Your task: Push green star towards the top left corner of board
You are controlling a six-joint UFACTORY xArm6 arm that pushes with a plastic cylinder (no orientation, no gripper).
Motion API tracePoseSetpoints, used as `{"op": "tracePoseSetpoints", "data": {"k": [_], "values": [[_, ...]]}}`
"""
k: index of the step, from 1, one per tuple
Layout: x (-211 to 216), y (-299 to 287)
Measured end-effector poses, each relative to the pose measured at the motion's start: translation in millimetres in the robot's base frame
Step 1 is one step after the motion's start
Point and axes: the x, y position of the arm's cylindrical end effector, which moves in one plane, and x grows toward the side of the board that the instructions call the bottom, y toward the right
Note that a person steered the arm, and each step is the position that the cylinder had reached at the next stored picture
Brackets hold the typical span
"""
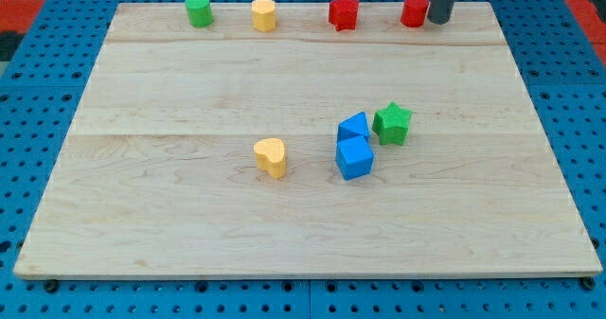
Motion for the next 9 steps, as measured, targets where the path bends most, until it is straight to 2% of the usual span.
{"op": "tracePoseSetpoints", "data": {"k": [1,2,3,4,7,9], "values": [[67,31],[167,41],[227,-20],[235,-95],[190,-104],[153,-147]]}}
